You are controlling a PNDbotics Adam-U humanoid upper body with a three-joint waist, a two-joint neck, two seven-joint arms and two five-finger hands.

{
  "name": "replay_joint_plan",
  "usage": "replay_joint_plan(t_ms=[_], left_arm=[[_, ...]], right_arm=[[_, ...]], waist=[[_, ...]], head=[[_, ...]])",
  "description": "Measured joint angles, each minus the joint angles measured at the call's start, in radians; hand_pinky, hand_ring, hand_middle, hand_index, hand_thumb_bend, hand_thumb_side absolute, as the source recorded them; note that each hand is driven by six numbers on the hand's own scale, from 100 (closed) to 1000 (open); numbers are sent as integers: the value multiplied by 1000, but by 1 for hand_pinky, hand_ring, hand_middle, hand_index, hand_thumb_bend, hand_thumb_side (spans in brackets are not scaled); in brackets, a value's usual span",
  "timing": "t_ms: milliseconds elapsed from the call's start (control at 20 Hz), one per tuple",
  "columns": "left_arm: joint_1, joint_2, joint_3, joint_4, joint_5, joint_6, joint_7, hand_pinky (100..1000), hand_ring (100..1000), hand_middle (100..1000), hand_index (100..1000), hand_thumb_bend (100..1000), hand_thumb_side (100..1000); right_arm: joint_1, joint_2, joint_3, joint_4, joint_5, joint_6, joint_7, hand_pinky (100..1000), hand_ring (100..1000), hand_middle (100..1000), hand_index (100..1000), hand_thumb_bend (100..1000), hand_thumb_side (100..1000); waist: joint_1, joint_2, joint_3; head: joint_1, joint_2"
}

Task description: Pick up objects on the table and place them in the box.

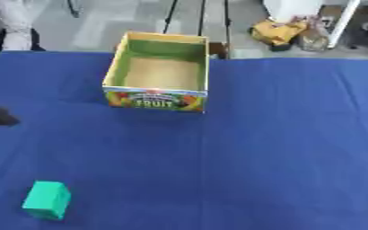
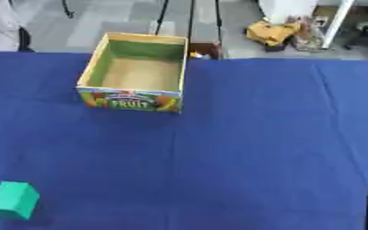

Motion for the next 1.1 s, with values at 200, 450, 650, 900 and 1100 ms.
replay_joint_plan(t_ms=[200, 450, 650, 900, 1100], left_arm=[[0, 0, 0, 0, -1, 1, -1, 754, 746, 772, 944, 100, 696], [1, 0, 0, 0, -5, 2, -2, 753, 750, 777, 949, 100, 675], [30, 29, 5, 0, -42, 0, 0, 755, 771, 801, 972, 100, 631], [102, 126, 6, 0, -187, -28, 28, 763, 798, 829, 993, 100, 629], [168, 210, -5, 0, -380, -93, 93, 772, 823, 858, 1000, 100, 656]], right_arm=[[0, 0, 0, 0, 0, 0, 0, 838, 894, 518, 853, 100, 769], [0, 0, 0, 0, 0, -1, 2, 838, 893, 518, 852, 100, 770], [0, 0, 0, 0, 0, -1, 2, 838, 893, 517, 853, 100, 769], [1, -4, 0, 0, 0, 1, 4, 839, 894, 517, 853, 100, 767], [2, -9, 0, 0, 0, 3, 6, 839, 894, 516, 853, 100, 768]], waist=[[-1, 2, 0], [-3, 4, 3], [-3, 4, 5], [3, 3, 5], [5, 1, 6]], head=[[0, 0], [1, 0], [1, 0], [1, 0], [1, 0]])
